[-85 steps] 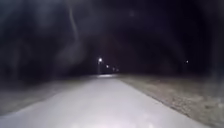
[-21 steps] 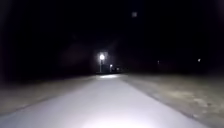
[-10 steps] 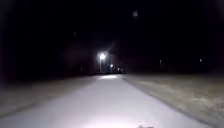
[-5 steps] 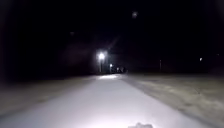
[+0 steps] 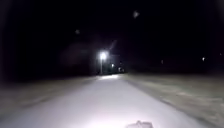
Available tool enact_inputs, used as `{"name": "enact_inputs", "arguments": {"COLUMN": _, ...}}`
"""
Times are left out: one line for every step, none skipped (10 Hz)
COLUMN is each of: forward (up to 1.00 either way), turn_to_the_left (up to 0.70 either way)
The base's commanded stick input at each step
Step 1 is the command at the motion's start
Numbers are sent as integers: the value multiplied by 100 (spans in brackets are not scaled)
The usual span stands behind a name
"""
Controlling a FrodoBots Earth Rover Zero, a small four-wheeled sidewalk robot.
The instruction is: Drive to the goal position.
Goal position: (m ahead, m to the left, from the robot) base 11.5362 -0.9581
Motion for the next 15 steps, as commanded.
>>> {"name": "enact_inputs", "arguments": {"forward": 70, "turn_to_the_left": 0}}
{"name": "enact_inputs", "arguments": {"forward": 70, "turn_to_the_left": 0}}
{"name": "enact_inputs", "arguments": {"forward": 70, "turn_to_the_left": 0}}
{"name": "enact_inputs", "arguments": {"forward": 70, "turn_to_the_left": 0}}
{"name": "enact_inputs", "arguments": {"forward": 70, "turn_to_the_left": 0}}
{"name": "enact_inputs", "arguments": {"forward": 70, "turn_to_the_left": 0}}
{"name": "enact_inputs", "arguments": {"forward": 70, "turn_to_the_left": 0}}
{"name": "enact_inputs", "arguments": {"forward": 70, "turn_to_the_left": 1}}
{"name": "enact_inputs", "arguments": {"forward": 70, "turn_to_the_left": 14}}
{"name": "enact_inputs", "arguments": {"forward": 70, "turn_to_the_left": 14}}
{"name": "enact_inputs", "arguments": {"forward": 70, "turn_to_the_left": 14}}
{"name": "enact_inputs", "arguments": {"forward": 70, "turn_to_the_left": 0}}
{"name": "enact_inputs", "arguments": {"forward": 70, "turn_to_the_left": 0}}
{"name": "enact_inputs", "arguments": {"forward": 70, "turn_to_the_left": 0}}
{"name": "enact_inputs", "arguments": {"forward": 70, "turn_to_the_left": 0}}
